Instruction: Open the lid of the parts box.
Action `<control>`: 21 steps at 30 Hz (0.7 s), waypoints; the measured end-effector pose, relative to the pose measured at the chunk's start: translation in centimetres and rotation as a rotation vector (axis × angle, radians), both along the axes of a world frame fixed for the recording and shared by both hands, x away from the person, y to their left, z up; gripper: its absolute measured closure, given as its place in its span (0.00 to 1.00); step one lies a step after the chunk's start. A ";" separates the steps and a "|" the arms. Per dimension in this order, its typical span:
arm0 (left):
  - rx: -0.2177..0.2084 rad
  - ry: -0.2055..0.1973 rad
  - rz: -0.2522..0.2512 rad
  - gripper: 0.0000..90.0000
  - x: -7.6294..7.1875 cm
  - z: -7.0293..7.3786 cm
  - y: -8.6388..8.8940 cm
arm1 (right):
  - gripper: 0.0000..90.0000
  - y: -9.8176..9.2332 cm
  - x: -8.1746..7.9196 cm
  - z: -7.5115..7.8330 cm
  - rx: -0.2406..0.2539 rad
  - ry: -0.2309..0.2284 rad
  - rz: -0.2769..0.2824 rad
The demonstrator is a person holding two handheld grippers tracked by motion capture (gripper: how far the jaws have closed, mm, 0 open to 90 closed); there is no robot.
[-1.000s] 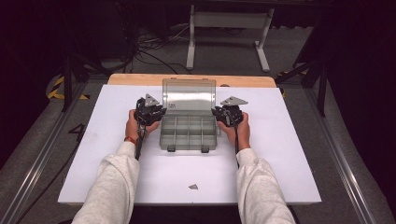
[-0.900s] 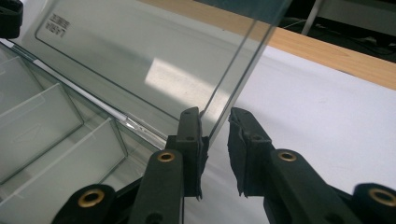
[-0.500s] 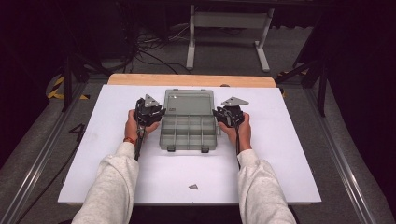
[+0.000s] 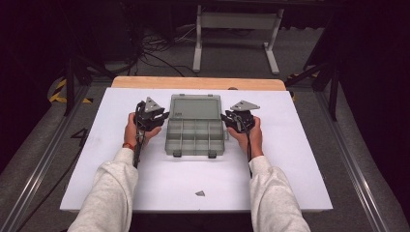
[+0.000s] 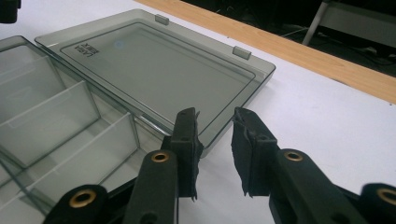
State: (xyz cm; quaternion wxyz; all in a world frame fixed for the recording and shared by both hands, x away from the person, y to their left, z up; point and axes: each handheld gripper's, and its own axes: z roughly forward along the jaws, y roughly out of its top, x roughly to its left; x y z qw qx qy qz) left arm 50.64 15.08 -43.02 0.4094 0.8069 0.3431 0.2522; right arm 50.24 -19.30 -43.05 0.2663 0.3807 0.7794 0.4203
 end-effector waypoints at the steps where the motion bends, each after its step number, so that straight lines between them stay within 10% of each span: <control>1: 0.002 -0.008 -0.006 0.78 -0.1 0.1 0.1 | 0.79 0.0 -0.1 0.1 0.003 -0.001 0.004; 21: 0.014 -0.106 -0.094 0.63 -3.1 2.2 1.4 | 0.71 -1.5 -2.5 1.6 0.027 -0.058 0.062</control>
